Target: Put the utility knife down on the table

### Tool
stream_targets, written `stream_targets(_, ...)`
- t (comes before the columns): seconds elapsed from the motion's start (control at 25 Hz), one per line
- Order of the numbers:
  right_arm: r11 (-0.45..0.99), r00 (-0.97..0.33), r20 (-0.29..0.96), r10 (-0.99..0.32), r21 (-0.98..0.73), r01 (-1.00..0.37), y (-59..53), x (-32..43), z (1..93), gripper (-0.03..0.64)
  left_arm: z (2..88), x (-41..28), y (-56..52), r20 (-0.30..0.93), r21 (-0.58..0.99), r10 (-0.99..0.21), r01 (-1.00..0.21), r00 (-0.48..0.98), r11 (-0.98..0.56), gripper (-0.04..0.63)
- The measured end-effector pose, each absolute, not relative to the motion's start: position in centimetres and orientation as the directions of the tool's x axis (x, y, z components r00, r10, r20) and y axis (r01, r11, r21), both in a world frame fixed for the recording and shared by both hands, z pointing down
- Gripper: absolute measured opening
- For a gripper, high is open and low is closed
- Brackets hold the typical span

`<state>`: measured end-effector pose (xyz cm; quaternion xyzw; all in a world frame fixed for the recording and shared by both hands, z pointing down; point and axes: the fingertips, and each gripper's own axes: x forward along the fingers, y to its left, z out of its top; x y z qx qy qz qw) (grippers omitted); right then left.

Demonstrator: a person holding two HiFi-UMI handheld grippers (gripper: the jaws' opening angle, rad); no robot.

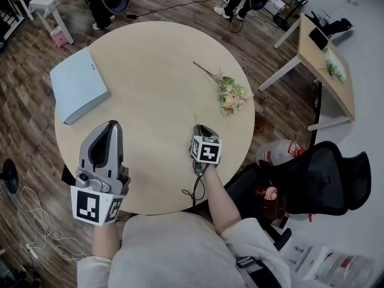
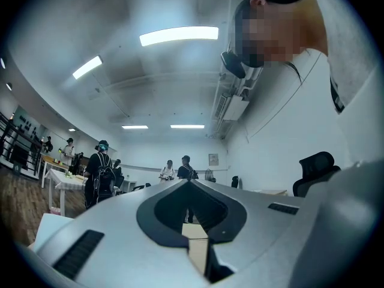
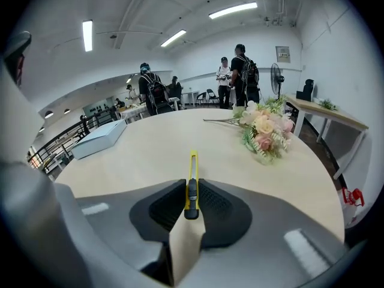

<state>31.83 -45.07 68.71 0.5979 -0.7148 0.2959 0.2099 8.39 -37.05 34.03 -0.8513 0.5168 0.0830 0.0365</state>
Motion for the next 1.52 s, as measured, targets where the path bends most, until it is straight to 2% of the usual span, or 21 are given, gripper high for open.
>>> stream_targets(0.52, 0.136, -0.175, 0.737, -0.653, -0.113, -0.984, -45.3, 30.6, 71.5, 0.074, 34.9, 6.1, -37.2, -0.144, 0.026, -0.909, -0.917, 0.391, -0.399, 0.008)
stream_targets(0.92, 0.134, -0.154, 0.751, -0.642, -0.087, -0.987, -45.1, 30.4, 71.7, 0.080, 34.5, 5.1, -36.8, -0.147, 0.024, -0.908, -0.917, 0.391, -0.399, 0.008)
stream_targets(1.2, 0.100, -0.145, 0.696, -0.703, -0.105, -0.989, -45.0, 30.4, 69.2, 0.089, 33.9, 4.8, -36.9, -0.158, 0.018, -0.894, -0.904, 0.420, -0.428, 0.008)
stream_targets(1.44, 0.079, -0.122, 0.619, -0.776, -0.096, -0.992, -43.8, 30.3, 65.2, 0.011, 32.6, 5.0, -36.6, -0.194, 0.006, -0.858, -0.874, 0.475, -0.486, 0.008)
stream_targets(1.52, 0.078, -0.124, 0.588, -0.799, -0.103, -0.992, -43.0, 30.2, 63.6, 0.011, 32.1, 5.2, -36.4, -0.204, 0.001, -0.844, -0.862, 0.496, -0.507, 0.008)
